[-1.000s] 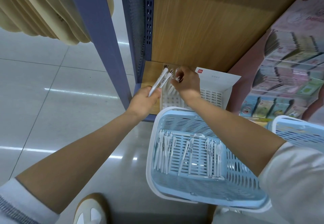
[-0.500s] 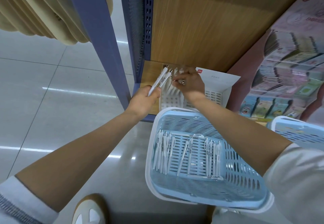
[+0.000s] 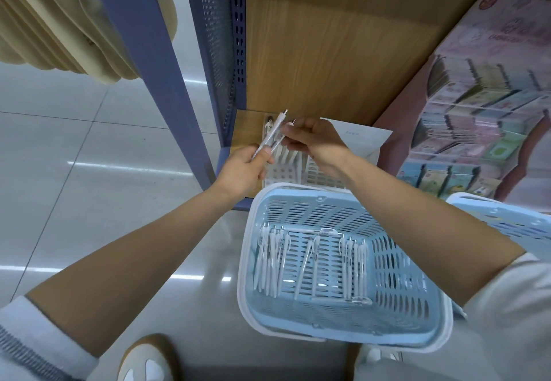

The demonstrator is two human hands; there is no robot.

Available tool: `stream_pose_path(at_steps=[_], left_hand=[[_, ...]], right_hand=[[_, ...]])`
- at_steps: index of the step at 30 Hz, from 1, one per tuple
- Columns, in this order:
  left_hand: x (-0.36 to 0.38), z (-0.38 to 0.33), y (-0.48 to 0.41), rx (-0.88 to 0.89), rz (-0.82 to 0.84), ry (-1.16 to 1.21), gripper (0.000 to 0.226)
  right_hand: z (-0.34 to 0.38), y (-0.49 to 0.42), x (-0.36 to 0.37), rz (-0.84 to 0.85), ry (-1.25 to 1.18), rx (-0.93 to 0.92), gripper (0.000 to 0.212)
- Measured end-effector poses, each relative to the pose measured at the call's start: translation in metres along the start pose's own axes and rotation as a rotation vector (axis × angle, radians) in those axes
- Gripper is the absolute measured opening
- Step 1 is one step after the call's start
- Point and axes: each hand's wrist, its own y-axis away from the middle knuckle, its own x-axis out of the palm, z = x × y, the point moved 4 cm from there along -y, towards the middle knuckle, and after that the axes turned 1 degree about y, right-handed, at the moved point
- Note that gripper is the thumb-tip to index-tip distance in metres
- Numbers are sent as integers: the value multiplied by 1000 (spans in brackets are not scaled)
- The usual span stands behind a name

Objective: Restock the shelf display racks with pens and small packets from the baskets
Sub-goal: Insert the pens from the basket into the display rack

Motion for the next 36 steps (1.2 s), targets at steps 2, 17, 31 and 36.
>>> stream_pose_path(at_steps=[2, 17, 31, 36], left_hand=[[-3, -3, 2, -20, -24, 19, 32], [-22, 0, 15, -14, -137, -113, 30], [-24, 7, 12, 2, -118, -81, 27], [-22, 9, 8, 10, -120, -68, 27]], right_hand=[[3, 0, -3, 38, -108, 15, 9], [25, -8, -35, -303, 26, -127, 19], [-13, -19, 12, -174, 723, -272, 23], [-23, -24, 14, -179, 814, -260, 27]])
